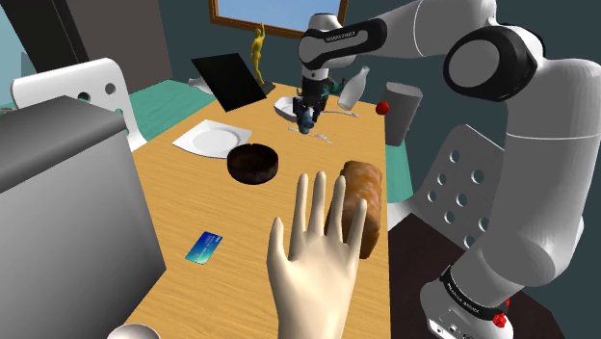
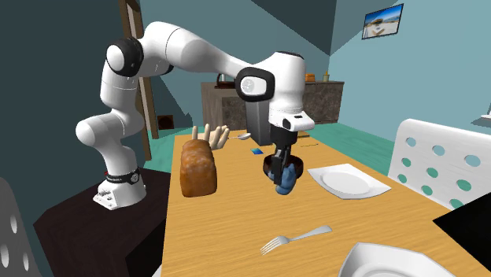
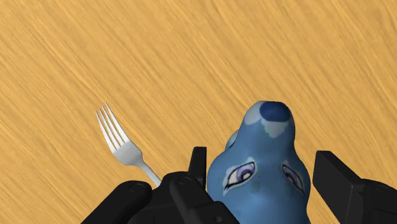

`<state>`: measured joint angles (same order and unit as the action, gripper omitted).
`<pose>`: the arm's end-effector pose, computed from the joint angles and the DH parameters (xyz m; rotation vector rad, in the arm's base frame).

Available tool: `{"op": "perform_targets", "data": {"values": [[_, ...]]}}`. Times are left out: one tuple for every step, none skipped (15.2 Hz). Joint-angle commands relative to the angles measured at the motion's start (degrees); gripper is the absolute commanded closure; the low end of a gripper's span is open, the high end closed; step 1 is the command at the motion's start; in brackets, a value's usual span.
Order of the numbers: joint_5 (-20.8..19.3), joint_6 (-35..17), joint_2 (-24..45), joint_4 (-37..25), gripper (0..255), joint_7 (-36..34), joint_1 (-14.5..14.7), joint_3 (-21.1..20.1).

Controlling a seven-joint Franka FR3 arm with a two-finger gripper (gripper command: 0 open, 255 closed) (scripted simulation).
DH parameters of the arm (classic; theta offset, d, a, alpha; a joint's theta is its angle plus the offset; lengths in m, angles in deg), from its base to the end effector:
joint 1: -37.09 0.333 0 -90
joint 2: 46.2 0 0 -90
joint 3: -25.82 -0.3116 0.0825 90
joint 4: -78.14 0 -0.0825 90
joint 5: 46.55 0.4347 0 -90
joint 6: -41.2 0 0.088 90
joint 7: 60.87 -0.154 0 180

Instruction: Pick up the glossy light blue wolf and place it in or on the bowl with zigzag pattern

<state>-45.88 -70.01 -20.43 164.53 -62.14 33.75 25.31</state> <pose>0.7281 -0.0353 0.3348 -3.1242 0.1199 0.0256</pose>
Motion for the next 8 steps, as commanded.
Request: {"op": "perform_targets", "data": {"values": [[0.0,1.4,-0.4,-1.0,255,-0.1,0.0,0.0],[0.0,2.1,-0.5,-1.5,255,-0.1,0.0,0.0],[0.0,2.8,-0.7,-2.1,255,-0.1,0.0,0.0],[0.0,3.5,-0.8,-2.7,255,-0.1,0.0,0.0],[0.0,4.2,-0.9,-3.3,255,-0.1,0.0,0.0],[0.0,4.9,-1.0,-3.9,255,-0.1,0.0,0.0],[0.0,5.6,-1.1,-4.5,255,-0.1,0.0,0.0],[0.0,6.4,-1.2,-5.2,255,-0.1,0.0,0.0]]}}
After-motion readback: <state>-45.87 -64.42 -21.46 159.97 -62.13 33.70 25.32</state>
